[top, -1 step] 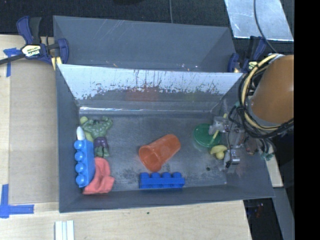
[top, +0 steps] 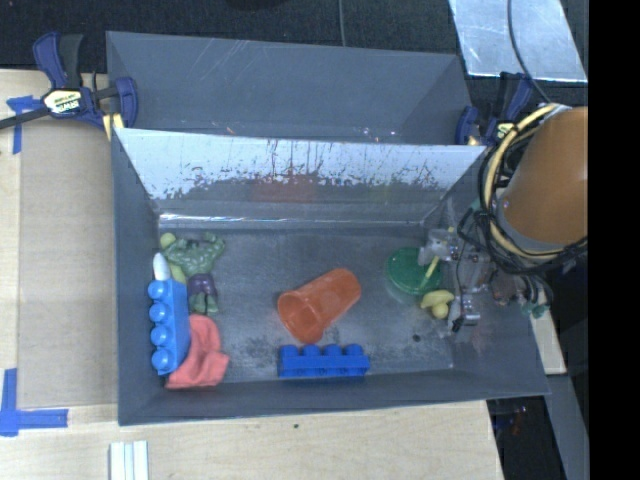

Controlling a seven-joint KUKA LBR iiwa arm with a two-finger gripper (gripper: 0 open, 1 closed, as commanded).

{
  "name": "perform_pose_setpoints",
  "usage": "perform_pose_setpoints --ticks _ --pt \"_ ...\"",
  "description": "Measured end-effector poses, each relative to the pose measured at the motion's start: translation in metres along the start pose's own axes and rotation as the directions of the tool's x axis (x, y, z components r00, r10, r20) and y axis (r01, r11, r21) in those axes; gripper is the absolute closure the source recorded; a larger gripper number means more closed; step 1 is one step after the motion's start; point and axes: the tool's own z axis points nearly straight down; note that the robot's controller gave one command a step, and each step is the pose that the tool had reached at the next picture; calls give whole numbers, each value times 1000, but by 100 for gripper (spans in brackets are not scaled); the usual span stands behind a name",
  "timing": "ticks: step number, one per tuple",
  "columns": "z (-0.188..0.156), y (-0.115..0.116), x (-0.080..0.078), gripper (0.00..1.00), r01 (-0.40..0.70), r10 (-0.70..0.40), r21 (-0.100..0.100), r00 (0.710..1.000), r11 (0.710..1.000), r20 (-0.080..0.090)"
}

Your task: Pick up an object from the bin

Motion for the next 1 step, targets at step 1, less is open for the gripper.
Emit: perform_pose_setpoints --ticks 1 --pt "41 -20 -22 0 63 -63 2 998 998 7"
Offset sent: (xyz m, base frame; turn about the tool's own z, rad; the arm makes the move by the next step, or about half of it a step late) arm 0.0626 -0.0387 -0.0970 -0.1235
